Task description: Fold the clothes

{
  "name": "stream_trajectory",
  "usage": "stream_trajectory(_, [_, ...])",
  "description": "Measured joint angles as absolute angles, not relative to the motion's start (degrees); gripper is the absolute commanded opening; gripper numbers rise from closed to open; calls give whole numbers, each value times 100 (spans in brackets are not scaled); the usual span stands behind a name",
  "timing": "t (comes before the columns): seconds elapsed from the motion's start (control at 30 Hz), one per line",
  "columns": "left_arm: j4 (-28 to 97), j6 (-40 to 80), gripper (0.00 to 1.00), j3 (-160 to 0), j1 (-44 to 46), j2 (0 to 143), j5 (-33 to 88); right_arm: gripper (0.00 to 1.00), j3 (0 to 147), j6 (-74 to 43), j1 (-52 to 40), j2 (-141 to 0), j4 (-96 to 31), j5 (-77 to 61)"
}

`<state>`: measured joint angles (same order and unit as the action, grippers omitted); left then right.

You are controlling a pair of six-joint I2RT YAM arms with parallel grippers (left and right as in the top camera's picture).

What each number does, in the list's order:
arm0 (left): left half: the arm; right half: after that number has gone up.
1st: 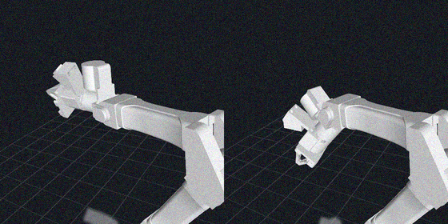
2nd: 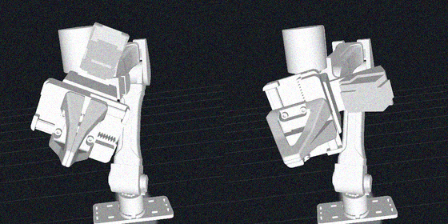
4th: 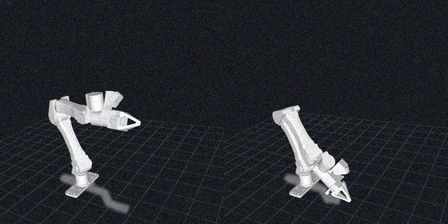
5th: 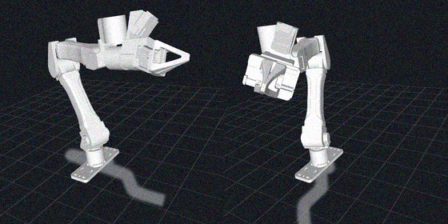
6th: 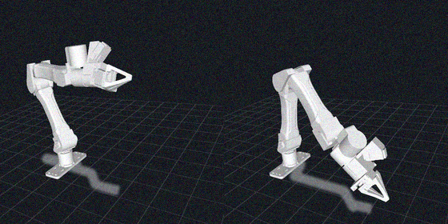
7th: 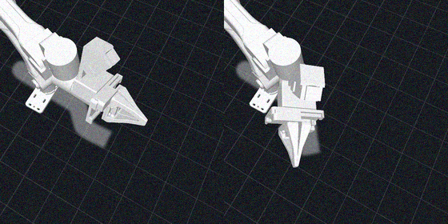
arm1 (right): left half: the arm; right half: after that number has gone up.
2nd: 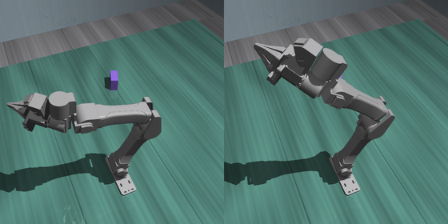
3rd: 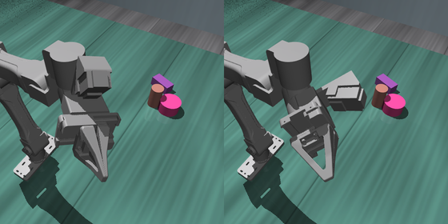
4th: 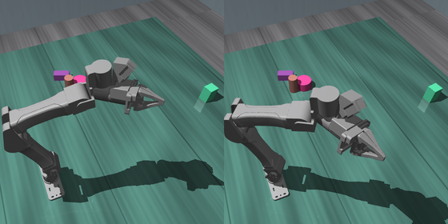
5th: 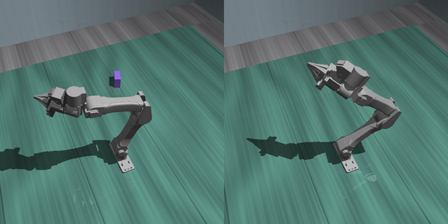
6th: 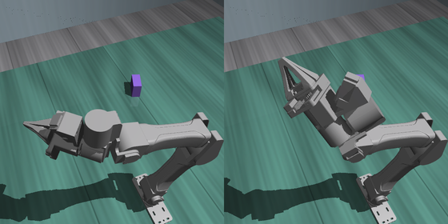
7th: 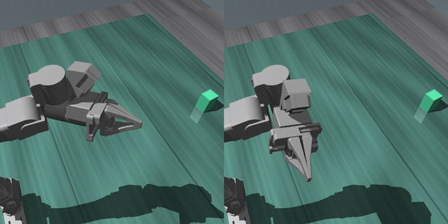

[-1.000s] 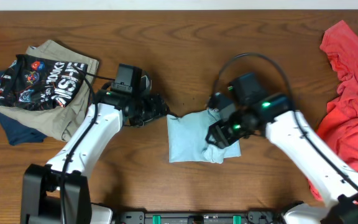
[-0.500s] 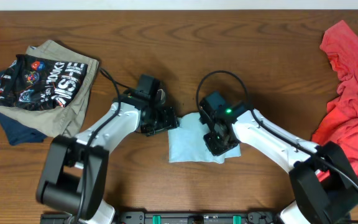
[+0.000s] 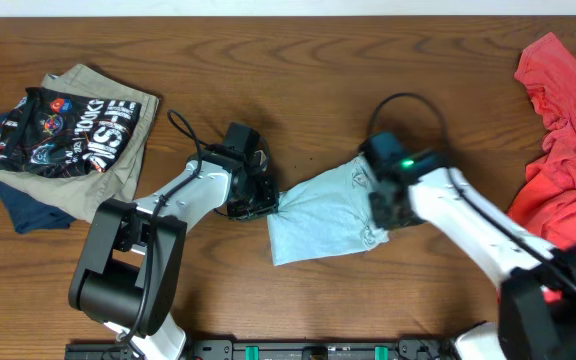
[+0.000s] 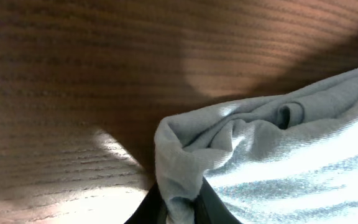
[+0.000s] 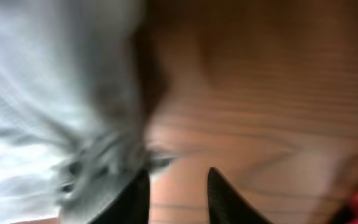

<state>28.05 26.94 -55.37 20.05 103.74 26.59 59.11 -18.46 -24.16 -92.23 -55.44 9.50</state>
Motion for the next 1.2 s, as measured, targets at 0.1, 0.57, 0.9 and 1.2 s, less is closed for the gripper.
stream_trajectory(0.1, [2934, 2694, 13, -5551, 2005, 10374, 2659, 36, 5911, -1811, -1988, -9113, -5553, 1149])
stream_trajectory(0.57, [3806, 2742, 10, -5588, 2005, 10374, 2659, 37, 5909, -523, -1640, -9111, -5472, -1194])
stream_trajectory(0.9, [4543, 2832, 25, -5588, 1793, 10171, 1968, 37, 5874, 239, -2060, -9111, -5800, -2029])
stream_trajectory(1.2, [3524, 2818, 64, -5673, 1544, 8888, 1347, 36, 5865, 314, -2641, -9113, -5725, -2126])
